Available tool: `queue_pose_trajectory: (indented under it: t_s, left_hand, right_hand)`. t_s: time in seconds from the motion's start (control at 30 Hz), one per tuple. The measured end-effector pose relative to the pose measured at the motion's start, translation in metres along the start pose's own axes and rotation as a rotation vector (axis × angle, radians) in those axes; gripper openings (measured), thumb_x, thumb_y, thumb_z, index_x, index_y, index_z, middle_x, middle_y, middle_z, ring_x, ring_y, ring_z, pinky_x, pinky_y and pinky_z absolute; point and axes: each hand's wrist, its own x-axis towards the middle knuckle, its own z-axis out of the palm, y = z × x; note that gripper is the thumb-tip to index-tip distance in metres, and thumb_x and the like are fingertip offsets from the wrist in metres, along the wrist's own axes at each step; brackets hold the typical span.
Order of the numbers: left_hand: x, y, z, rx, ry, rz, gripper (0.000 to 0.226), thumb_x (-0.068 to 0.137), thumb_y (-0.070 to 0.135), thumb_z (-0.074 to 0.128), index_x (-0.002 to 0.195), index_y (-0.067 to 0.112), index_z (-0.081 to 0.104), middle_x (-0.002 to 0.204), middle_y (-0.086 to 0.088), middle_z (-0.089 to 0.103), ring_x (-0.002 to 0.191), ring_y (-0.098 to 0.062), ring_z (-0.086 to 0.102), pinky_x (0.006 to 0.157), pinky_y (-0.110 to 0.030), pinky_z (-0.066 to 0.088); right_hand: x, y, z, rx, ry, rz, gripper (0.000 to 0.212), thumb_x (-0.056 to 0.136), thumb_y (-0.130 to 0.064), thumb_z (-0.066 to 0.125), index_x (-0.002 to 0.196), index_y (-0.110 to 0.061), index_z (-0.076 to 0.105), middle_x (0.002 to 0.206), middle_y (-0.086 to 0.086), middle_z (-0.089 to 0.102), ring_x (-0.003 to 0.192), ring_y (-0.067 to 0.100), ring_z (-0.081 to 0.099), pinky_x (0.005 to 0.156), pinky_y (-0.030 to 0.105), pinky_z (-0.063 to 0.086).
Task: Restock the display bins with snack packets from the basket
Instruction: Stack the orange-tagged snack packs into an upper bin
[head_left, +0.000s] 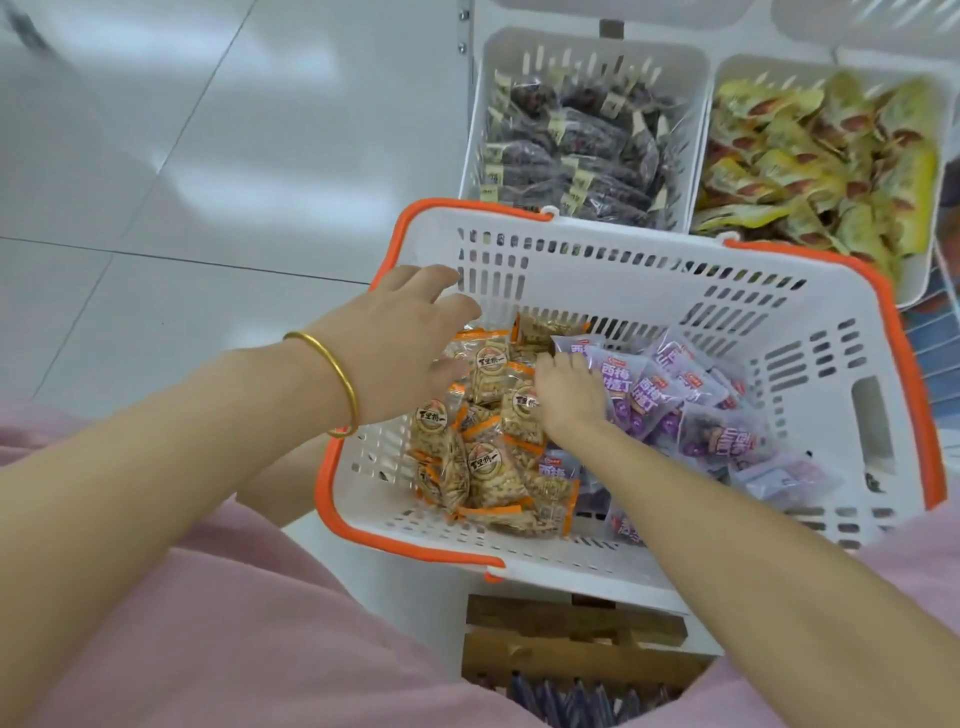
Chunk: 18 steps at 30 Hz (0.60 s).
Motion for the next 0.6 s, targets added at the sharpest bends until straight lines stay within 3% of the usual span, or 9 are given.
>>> queue_pose_trajectory:
  t_s: [0.07, 0.13, 0.2, 0.27, 0.37, 0.47, 0.53, 0.6]
  left_hand:
    - [0.002, 0.002, 0.0, -0.009, -0.009, 0.006, 0.052, 0.095, 0.038, 0.041, 0.143, 0.023, 0.028, 0.153, -0.006, 0.016, 0.139, -0.027, 0.014, 0.112, -0.037, 0.019]
    - [0.005, 0.005, 0.0, -0.01, -0.017, 0.013, 0.051, 0.095, 0.036, 0.042, 0.142, 0.022, 0.029, 0.152, -0.007, 0.017, 0.139, -0.027, 0.015, 0.112, -0.038, 0.021]
    - [0.009, 0.008, -0.001, 0.003, -0.017, 0.028, 0.05, 0.095, 0.035, 0.043, 0.141, 0.021, 0.03, 0.152, -0.008, 0.018, 0.139, -0.027, 0.017, 0.112, -0.038, 0.021]
    - [0.012, 0.011, -0.002, -0.002, -0.02, 0.034, 0.049, 0.095, 0.036, 0.042, 0.141, 0.021, 0.031, 0.151, -0.007, 0.018, 0.139, -0.027, 0.017, 0.112, -0.038, 0.022]
    - [0.015, 0.014, -0.004, -0.011, -0.026, 0.035, 0.05, 0.096, 0.036, 0.041, 0.142, 0.021, 0.031, 0.152, -0.007, 0.018, 0.139, -0.027, 0.016, 0.112, -0.04, 0.025]
    - [0.018, 0.017, -0.004, -0.013, -0.042, 0.026, 0.05, 0.096, 0.036, 0.042, 0.142, 0.022, 0.03, 0.152, -0.006, 0.018, 0.139, -0.027, 0.015, 0.111, -0.043, 0.027]
    - [0.02, 0.018, -0.004, -0.018, -0.051, 0.015, 0.05, 0.095, 0.036, 0.043, 0.142, 0.022, 0.031, 0.152, -0.006, 0.018, 0.139, -0.026, 0.015, 0.111, -0.043, 0.028]
    - [0.021, 0.019, -0.005, -0.023, -0.057, 0.004, 0.05, 0.095, 0.036, 0.043, 0.142, 0.022, 0.031, 0.152, -0.006, 0.018, 0.14, -0.026, 0.014, 0.112, -0.042, 0.027]
  right_hand:
    - [-0.002, 0.01, -0.005, 0.142, 0.015, -0.049, 0.015, 0.087, -0.015, 0.066, 0.094, -0.008, 0.055, 0.11, 0.015, 0.05, 0.101, 0.032, 0.052, 0.077, 0.038, 0.043]
    - [-0.005, 0.023, -0.018, 0.309, 0.0, -0.065, 0.033, 0.087, -0.015, 0.065, 0.065, -0.011, 0.041, 0.084, 0.012, 0.044, 0.079, 0.028, 0.047, 0.057, 0.034, 0.03]
    - [-0.011, 0.036, -0.039, 0.42, 0.034, -0.044, 0.041, 0.084, -0.015, 0.067, 0.058, -0.012, 0.035, 0.067, 0.006, 0.037, 0.068, 0.022, 0.04, 0.053, 0.034, 0.022]
    - [-0.019, 0.044, -0.056, 0.506, -0.007, -0.048, 0.032, 0.084, -0.013, 0.067, 0.064, -0.007, 0.043, 0.064, 0.006, 0.037, 0.061, 0.019, 0.037, 0.052, 0.032, 0.023]
    - [-0.027, 0.033, -0.06, 0.673, -0.312, -0.079, 0.028, 0.086, -0.013, 0.064, 0.068, -0.009, 0.043, 0.066, 0.005, 0.042, 0.06, 0.017, 0.043, 0.056, 0.029, 0.033]
    - [-0.03, 0.004, -0.035, 0.604, -0.443, -0.147, 0.028, 0.088, -0.021, 0.064, 0.069, -0.009, 0.048, 0.069, 0.004, 0.048, 0.064, 0.018, 0.05, 0.057, 0.028, 0.038]
    - [-0.03, -0.012, -0.018, 0.615, -0.423, -0.156, 0.022, 0.086, -0.023, 0.067, 0.09, -0.003, 0.062, 0.088, 0.011, 0.059, 0.081, 0.023, 0.056, 0.066, 0.032, 0.039]
    - [-0.031, -0.02, -0.013, 0.645, -0.397, -0.144, 0.033, 0.084, -0.022, 0.068, 0.11, -0.002, 0.063, 0.109, 0.015, 0.062, 0.098, 0.027, 0.058, 0.075, 0.033, 0.044]
